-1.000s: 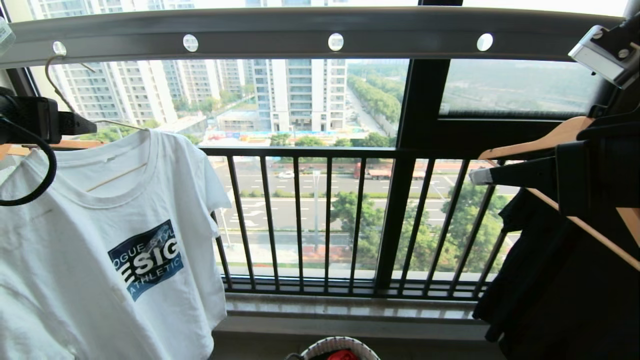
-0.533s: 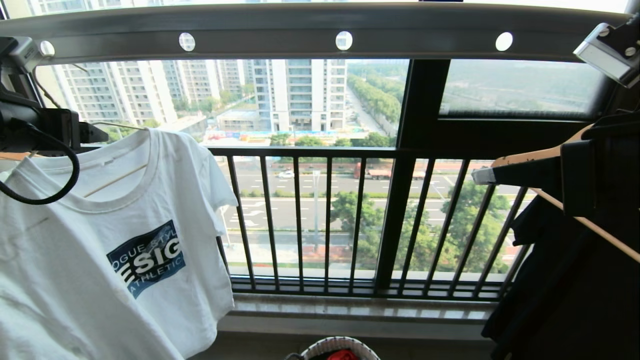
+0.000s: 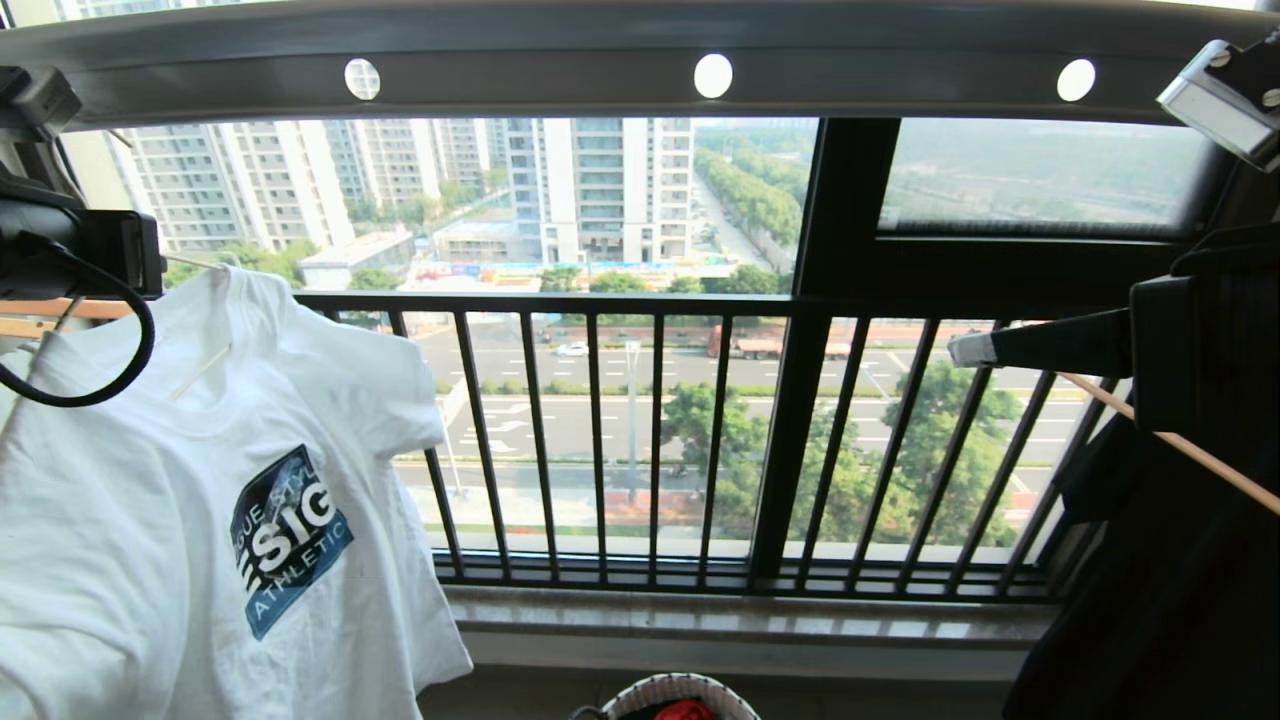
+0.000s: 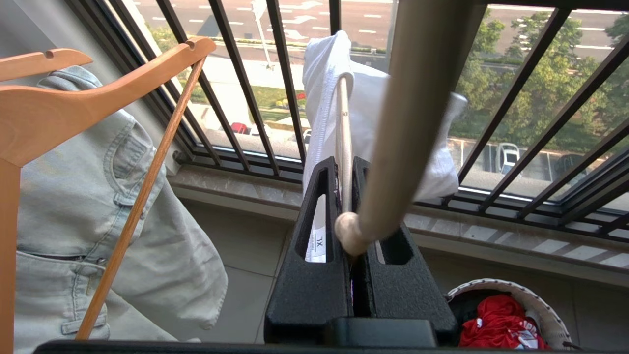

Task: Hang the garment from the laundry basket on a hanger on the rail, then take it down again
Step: Take the clothes off the clothes rack

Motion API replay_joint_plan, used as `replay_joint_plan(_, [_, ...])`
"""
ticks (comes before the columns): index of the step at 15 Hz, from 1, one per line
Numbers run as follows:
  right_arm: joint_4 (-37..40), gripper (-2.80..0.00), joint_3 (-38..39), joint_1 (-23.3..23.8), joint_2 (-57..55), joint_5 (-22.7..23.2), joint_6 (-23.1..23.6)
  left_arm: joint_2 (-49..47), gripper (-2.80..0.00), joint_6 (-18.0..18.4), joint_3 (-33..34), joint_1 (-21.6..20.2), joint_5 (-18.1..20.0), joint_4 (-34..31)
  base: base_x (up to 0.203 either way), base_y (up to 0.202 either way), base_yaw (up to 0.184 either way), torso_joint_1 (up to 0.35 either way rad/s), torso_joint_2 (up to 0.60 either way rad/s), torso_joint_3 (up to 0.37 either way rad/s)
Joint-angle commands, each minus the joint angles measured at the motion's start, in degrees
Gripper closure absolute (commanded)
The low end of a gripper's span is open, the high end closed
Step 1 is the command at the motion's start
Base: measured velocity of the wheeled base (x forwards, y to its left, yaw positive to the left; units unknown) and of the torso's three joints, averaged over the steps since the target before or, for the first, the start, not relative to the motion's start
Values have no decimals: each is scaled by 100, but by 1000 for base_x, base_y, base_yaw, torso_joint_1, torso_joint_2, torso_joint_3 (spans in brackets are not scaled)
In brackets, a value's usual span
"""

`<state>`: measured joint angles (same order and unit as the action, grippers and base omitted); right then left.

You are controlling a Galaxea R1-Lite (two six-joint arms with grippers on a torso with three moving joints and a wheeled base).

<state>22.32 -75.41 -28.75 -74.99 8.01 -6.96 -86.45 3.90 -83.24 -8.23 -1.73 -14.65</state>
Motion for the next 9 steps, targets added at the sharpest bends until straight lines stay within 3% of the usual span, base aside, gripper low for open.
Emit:
replay_joint_plan(1, [9,0,0,0,2,8,2,233,0,-9,10,56,-3,-12,0,0,0,0,0,0])
replay_joint_plan(9, [9,0,9,-8,-7,8,2,719,0,-30,423,225,-103,-50,0,0,0,0,0,0])
